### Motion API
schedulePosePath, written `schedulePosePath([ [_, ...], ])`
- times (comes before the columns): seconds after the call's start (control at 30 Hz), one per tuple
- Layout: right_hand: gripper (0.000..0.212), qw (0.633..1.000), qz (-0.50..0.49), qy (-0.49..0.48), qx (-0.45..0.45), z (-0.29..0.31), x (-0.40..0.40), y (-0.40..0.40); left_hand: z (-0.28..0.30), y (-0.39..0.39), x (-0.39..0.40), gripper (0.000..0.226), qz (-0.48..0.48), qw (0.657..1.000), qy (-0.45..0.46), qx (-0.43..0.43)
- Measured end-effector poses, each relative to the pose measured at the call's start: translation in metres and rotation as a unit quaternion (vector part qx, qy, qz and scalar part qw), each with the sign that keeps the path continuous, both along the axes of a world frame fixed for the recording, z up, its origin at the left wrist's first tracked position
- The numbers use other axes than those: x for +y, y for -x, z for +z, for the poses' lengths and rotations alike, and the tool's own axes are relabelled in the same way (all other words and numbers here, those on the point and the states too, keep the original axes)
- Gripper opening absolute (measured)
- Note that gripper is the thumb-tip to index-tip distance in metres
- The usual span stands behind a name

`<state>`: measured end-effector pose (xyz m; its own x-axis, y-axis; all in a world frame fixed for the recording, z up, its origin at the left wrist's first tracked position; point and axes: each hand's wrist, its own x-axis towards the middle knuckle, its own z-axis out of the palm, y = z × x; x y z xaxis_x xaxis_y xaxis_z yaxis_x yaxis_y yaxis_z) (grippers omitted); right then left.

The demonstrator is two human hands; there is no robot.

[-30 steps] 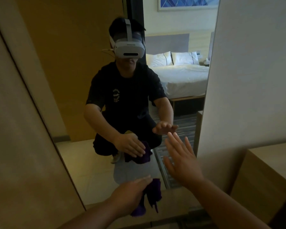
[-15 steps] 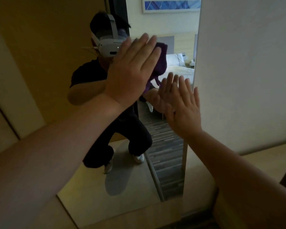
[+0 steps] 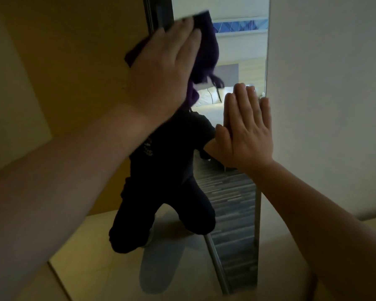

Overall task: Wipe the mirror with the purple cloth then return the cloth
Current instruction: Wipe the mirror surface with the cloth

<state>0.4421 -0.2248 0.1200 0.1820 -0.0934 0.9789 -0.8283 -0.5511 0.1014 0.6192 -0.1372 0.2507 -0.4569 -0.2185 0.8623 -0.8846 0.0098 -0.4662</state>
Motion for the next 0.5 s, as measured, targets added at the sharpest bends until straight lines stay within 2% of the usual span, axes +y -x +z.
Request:
schedulePosePath([
  [0.1,0.06,1.0,0.026,0.013,-0.003,0.001,-0.001,0.003,-0.059,0.006,0.005,0.038,-0.059,0.997,-0.026,-0.043],
  [0.17,0.057,0.998,0.054,0.016,-0.007,0.001,0.003,0.005,-0.107,0.008,0.012,0.041,-0.089,0.991,-0.08,-0.053],
  [0.27,0.051,0.996,0.088,-0.014,-0.004,0.0,0.011,0.014,-0.172,-0.002,0.018,0.04,-0.07,0.985,-0.132,-0.087],
  [0.37,0.053,0.996,0.064,-0.06,0.029,-0.012,0.019,0.022,-0.235,-0.003,0.033,0.045,-0.031,0.969,-0.206,-0.135],
  [0.43,0.054,0.992,0.055,-0.101,0.052,-0.026,0.026,0.027,-0.256,-0.001,0.036,0.046,-0.019,0.961,-0.243,-0.133],
  [0.5,0.053,0.986,0.054,-0.144,0.066,-0.042,0.035,0.036,-0.274,-0.001,0.047,0.045,-0.016,0.94,-0.319,-0.12],
])
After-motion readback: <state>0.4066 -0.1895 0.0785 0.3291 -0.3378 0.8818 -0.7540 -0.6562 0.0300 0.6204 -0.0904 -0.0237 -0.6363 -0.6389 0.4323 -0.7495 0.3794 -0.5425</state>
